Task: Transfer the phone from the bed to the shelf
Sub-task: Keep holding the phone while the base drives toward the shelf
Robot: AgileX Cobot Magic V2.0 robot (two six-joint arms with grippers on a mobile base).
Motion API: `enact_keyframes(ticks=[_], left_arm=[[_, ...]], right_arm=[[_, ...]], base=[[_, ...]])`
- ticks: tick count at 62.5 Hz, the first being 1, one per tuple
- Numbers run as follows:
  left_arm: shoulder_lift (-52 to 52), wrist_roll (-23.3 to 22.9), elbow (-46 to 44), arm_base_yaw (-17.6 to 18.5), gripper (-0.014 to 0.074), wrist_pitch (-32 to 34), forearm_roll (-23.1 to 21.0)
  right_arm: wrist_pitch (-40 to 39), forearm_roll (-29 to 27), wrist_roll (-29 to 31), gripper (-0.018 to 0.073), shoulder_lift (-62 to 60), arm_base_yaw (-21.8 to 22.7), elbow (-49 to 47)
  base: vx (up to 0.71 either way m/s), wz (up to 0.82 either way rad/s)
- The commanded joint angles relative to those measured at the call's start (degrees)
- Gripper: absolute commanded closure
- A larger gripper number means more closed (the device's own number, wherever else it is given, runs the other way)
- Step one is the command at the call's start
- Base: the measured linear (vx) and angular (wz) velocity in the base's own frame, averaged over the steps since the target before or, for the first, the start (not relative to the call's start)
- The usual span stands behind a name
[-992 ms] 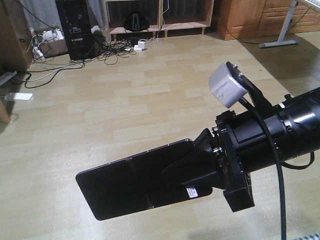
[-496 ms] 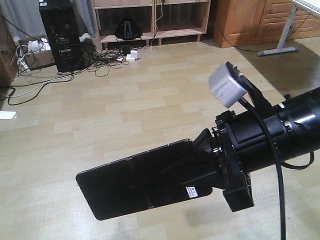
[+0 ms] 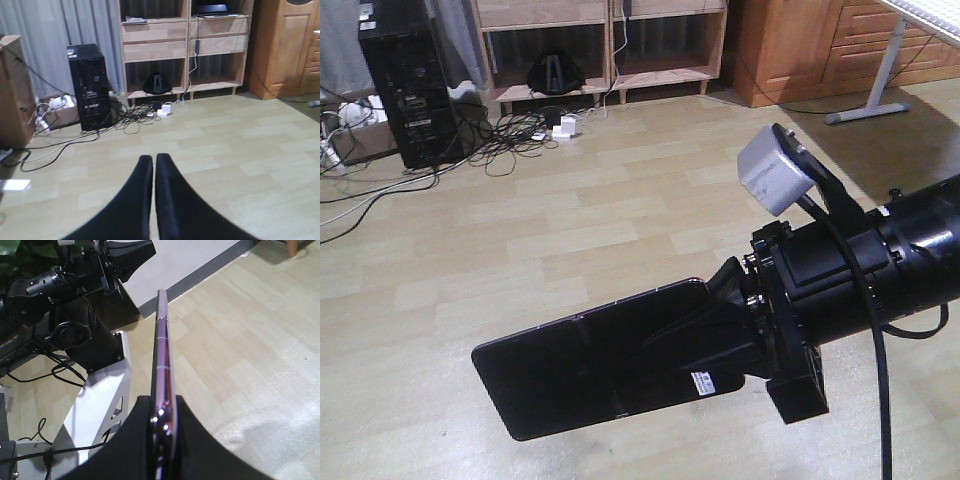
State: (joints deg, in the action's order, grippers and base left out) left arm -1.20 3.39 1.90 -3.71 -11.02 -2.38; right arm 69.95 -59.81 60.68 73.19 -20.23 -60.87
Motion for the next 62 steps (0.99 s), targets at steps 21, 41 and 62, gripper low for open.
enact_keyframes(ticks=[21, 41, 62], left_arm=[[-0.4, 0.0, 0.37, 0.14, 0.0595, 4.26, -0.54], [-0.4, 0.0, 0.37, 0.14, 0.0595, 4.26, -0.54], [-0.4, 0.0, 0.37, 0.14, 0.0595, 4.26, -0.54]], right_arm=[[3.83, -5.17, 0.01, 0.0561, -1.64, 0.04, -1.39], [3.83, -5.17, 0.01, 0.0561, -1.64, 0.04, -1.39], [3.83, -5.17, 0.01, 0.0561, -1.64, 0.04, -1.39]], base=[[0.35, -0.17], [0.36, -0.22], [0.38, -0.17]])
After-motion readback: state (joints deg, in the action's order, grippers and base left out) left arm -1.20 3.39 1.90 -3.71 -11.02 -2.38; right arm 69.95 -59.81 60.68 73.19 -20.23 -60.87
